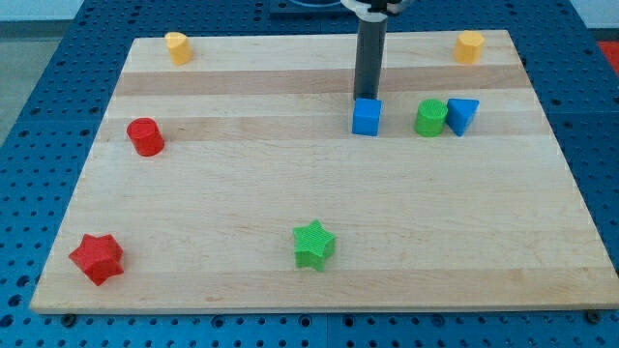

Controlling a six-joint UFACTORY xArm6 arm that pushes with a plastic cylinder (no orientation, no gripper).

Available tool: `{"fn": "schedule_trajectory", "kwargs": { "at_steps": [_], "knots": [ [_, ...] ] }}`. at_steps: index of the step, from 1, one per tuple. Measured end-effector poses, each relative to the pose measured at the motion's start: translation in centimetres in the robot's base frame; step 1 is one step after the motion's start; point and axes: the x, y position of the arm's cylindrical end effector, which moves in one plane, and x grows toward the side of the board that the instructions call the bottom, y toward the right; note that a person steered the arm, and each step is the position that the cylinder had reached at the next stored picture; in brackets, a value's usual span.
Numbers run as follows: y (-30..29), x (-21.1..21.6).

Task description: Move the cube closer to the green circle

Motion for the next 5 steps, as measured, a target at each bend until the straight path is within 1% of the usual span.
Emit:
{"fn": "schedule_trajectory", "kwargs": {
  "at_steps": [1,2,3,5],
  "knots": [
    [-2.0,0.6],
    [-3.4,3.1],
    [-3.4,4.5],
    [-2.2,4.5]
  ]
}}
